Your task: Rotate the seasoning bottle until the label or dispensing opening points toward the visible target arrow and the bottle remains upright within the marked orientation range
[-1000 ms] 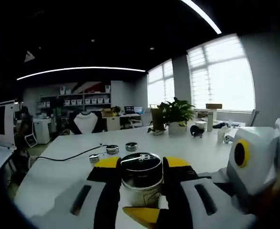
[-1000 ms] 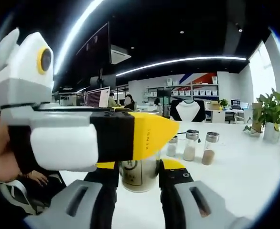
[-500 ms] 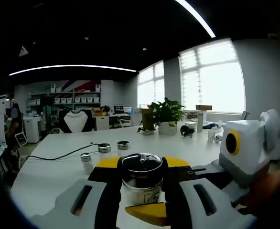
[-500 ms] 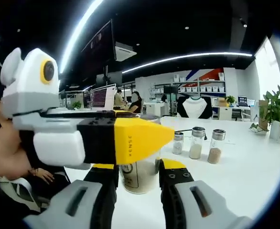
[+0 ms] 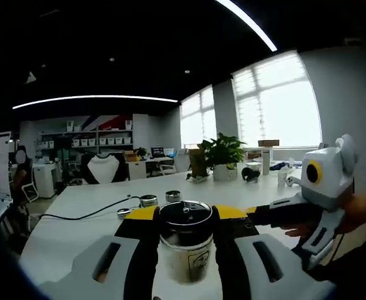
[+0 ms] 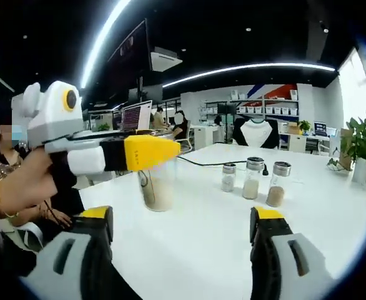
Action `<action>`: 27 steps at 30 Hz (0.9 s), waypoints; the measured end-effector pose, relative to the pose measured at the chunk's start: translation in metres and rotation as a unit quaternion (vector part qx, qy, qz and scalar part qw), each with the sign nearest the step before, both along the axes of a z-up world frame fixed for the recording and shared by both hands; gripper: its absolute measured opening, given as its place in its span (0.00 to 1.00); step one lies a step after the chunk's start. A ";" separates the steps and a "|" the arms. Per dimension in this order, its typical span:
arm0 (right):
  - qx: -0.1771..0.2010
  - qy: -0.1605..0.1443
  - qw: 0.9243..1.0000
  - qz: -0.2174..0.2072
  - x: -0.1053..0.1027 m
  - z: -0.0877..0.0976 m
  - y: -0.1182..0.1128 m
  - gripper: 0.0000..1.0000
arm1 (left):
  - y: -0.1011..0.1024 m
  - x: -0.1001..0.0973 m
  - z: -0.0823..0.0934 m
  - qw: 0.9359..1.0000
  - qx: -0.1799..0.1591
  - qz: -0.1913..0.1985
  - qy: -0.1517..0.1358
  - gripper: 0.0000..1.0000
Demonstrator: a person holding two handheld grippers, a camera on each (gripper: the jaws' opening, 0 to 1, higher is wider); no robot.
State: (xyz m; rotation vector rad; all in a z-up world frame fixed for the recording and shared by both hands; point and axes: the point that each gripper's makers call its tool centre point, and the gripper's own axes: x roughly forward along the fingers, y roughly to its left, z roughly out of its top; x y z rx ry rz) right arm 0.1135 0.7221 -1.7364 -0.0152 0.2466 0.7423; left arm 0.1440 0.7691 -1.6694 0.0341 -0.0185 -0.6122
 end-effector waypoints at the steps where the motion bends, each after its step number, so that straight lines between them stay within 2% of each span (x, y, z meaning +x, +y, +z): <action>1: -0.002 0.005 1.000 -0.005 0.002 -0.002 -0.006 0.99 | 0.003 0.002 -0.001 1.000 -0.001 0.002 0.001 0.34; 5: -0.009 0.007 1.000 -0.014 0.003 -0.005 -0.020 0.99 | 0.012 0.006 -0.006 1.000 0.002 0.009 -0.007 0.34; 9: -0.010 0.013 1.000 -0.023 0.005 -0.007 -0.031 0.97 | 0.023 0.013 -0.015 1.000 -0.002 0.017 0.002 0.34; 13: -0.046 0.007 0.999 -0.018 0.007 -0.011 -0.035 0.98 | 0.032 0.015 -0.022 1.000 -0.006 0.019 0.008 0.34; 17: -0.034 0.015 0.999 -0.018 0.009 -0.010 -0.035 0.97 | 0.040 0.022 -0.033 1.000 0.012 0.014 0.004 0.34; 19: -0.033 0.017 0.999 -0.019 0.010 -0.010 -0.035 0.97 | 0.042 0.024 -0.032 1.000 -0.006 0.002 -0.019 0.35; 20: -0.034 0.017 0.999 -0.018 0.010 -0.010 -0.035 0.96 | 0.044 0.025 -0.033 1.000 -0.014 0.002 -0.016 0.35; 21: -0.038 0.017 0.999 -0.012 0.010 -0.011 -0.033 0.96 | 0.047 0.026 -0.037 0.999 -0.038 -0.004 -0.009 0.35; 24: -0.038 0.020 0.999 -0.010 0.010 -0.013 -0.032 0.95 | 0.053 0.031 -0.049 1.000 -0.025 -0.010 -0.009 0.35; 26: -0.035 0.025 0.999 -0.013 0.009 -0.015 -0.031 0.95 | 0.055 0.034 -0.063 1.000 0.007 -0.014 -0.001 0.35; 27: -0.037 0.027 0.999 -0.011 0.008 -0.017 -0.031 0.95 | 0.059 0.039 -0.068 1.000 -0.003 -0.012 0.008 0.35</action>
